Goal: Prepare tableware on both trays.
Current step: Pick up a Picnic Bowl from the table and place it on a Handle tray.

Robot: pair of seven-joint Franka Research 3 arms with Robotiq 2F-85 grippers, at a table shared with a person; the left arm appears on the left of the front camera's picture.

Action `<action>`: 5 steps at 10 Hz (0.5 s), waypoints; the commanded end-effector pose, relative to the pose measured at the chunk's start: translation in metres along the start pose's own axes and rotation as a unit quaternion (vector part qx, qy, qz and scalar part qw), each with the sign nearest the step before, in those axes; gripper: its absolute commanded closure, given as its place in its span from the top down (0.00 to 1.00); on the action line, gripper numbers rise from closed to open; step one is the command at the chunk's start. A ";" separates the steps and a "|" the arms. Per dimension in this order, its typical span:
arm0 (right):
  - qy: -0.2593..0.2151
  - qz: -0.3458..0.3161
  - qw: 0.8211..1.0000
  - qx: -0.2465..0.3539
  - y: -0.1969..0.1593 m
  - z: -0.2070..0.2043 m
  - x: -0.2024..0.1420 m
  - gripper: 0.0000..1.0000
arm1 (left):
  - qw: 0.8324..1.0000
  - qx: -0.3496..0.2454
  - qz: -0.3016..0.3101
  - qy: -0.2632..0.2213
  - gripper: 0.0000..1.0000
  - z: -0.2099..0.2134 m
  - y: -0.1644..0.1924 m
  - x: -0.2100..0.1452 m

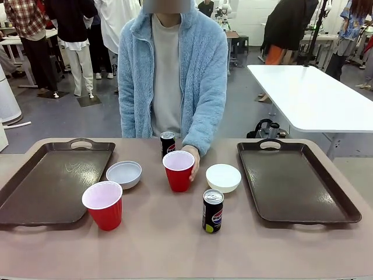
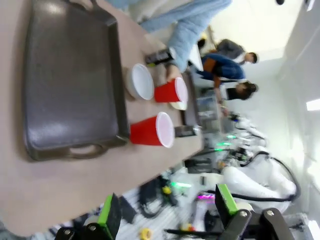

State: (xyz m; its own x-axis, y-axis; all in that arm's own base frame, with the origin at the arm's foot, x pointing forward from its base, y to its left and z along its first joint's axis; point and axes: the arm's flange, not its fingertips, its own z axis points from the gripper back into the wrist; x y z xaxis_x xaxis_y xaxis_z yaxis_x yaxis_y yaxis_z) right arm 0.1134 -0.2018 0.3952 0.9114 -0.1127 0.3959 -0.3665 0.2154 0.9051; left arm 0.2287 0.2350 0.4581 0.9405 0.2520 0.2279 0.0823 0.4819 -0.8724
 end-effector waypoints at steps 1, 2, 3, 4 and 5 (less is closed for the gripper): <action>-0.006 0.006 1.000 -0.002 0.002 0.004 -0.007 1.00 | 0.990 0.114 -0.071 -0.052 1.00 -0.058 -0.071 -0.026; -0.006 0.006 1.000 -0.002 0.002 0.004 -0.007 1.00 | 0.982 0.152 -0.094 -0.056 1.00 -0.090 -0.098 -0.032; -0.006 0.006 1.000 -0.002 0.002 0.004 -0.007 1.00 | 0.969 0.202 -0.127 -0.061 1.00 -0.132 -0.120 -0.034; -0.006 0.006 1.000 -0.002 0.002 0.004 -0.007 1.00 | 0.952 0.256 -0.156 -0.059 1.00 -0.176 -0.143 -0.040; -0.006 0.006 1.000 -0.002 0.002 0.004 -0.007 1.00 | 0.941 0.289 -0.169 -0.043 1.00 -0.204 -0.162 -0.045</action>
State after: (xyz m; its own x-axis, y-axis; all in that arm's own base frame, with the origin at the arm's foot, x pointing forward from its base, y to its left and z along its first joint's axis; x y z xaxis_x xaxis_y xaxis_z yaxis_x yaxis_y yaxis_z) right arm 0.1135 -0.2022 0.3951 0.9121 -0.1133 0.3941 -0.3644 0.2168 0.9057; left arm 0.2609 0.0342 0.5554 0.8514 0.0669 0.5202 0.2005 0.8749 -0.4408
